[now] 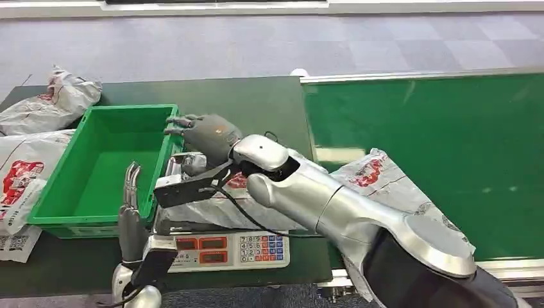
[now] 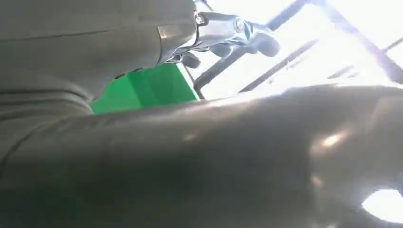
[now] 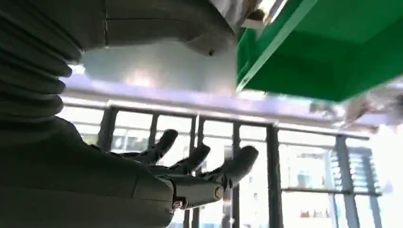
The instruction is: Moved the parcel from conveyor to table for the left to box.
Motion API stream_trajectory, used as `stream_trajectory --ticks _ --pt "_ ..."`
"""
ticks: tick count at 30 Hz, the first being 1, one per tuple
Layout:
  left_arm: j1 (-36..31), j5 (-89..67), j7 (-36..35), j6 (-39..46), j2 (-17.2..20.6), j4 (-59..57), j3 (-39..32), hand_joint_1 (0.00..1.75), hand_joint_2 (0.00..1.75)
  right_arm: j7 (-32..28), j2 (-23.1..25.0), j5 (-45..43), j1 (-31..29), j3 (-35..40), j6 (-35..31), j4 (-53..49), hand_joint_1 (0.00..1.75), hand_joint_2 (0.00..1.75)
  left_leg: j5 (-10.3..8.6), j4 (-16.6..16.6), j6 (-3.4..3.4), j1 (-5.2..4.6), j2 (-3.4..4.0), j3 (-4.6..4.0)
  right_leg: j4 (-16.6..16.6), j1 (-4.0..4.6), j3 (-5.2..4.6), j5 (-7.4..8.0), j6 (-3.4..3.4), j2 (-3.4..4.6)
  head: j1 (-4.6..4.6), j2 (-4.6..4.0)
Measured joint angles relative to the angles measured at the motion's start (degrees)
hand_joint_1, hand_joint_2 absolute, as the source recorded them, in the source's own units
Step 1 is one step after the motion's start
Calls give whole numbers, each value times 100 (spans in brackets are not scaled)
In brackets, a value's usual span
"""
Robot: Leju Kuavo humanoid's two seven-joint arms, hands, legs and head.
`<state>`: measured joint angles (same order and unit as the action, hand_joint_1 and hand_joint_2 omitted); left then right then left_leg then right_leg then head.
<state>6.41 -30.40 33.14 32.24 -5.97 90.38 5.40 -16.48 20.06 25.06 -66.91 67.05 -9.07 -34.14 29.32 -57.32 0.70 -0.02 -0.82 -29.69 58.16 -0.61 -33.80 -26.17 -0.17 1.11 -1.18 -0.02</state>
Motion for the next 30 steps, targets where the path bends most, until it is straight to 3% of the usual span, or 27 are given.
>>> stream_trajectory --ticks 3,8,12,15,16,20,21,23,25,28,29,30 --pt "221 -101 79 26 7 385 -61 0 0 396 -311 1174 -465 -420 254 -40 0 0 0 -3 0 -1 -9 -2 0 -1 4 0 0 -2 0 0" --pt "504 -199 201 28 4 904 -168 0 0 500 -914 2231 -953 -1221 868 -340 0 0 2 -9 -3 -6 -14 -2 -2 -5 3 2 3 -8 0 0" --pt "746 -238 336 44 9 1204 -258 0 0 367 -1714 2357 -1269 -1601 1453 -784 0 0 1 -15 -3 -6 -49 -4 -9 -3 15 -1 5 -42 0 0" --pt "885 -444 333 9 42 1353 -280 0 0 650 -2516 2357 -1266 -1785 1637 -1406 0 0 2 -22 -5 -7 -51 -3 -14 -3 19 0 6 -46 0 0" --pt "913 -641 262 -40 68 1383 -280 0 175 833 -2841 2355 -1202 -1851 1644 -1687 0 0 4 -24 -6 -7 -51 -4 -15 -3 23 0 6 -47 -2 0" --pt "941 -1570 -270 -210 242 1444 -221 0 175 1391 -4269 2056 -544 -2311 1740 -3227 0 0 12 -31 -18 -4 -65 8 -34 10 44 -6 16 -66 -7 0" --pt "930 -1716 -403 -260 324 1447 -177 0 175 1462 -4661 1941 -205 -2485 1720 -3661 0 175 14 -33 -20 -4 -82 17 -41 15 51 -11 22 -78 4 0" --pt "782 -2011 -764 -648 567 1431 -24 0 175 1569 -5639 1576 920 -3144 1470 -4728 0 175 24 -31 -30 22 -143 36 -77 51 116 -29 38 -129 2 0" --pt "516 -2063 -1014 -1127 868 1366 136 0 175 1448 -6396 1516 2563 -4233 1257 -5822 0 175 46 -30 -31 56 -202 43 -98 77 163 -46 35 -195 -28 0" --pt "-221 -1905 -1200 -1929 1487 1057 368 0 175 1066 -6671 1949 5070 -6035 1084 -7276 0 175 48 -17 -29 67 -198 32 -94 75 147 -51 29 -193 -22 0" --pt "-500 -1822 -1207 -2132 1675 928 438 0 0 1007 -6671 2126 5789 -6493 983 -7687 0 175 47 -12 -26 67 -199 34 -93 75 140 -53 26 -193 -20 0" --pt "-804 -1728 -1217 -2375 1867 757 521 0 0 996 -6664 2296 6507 -6949 867 -8108 0 175 42 -7 -18 67 -198 30 -89 74 135 -55 20 -192 -20 0"
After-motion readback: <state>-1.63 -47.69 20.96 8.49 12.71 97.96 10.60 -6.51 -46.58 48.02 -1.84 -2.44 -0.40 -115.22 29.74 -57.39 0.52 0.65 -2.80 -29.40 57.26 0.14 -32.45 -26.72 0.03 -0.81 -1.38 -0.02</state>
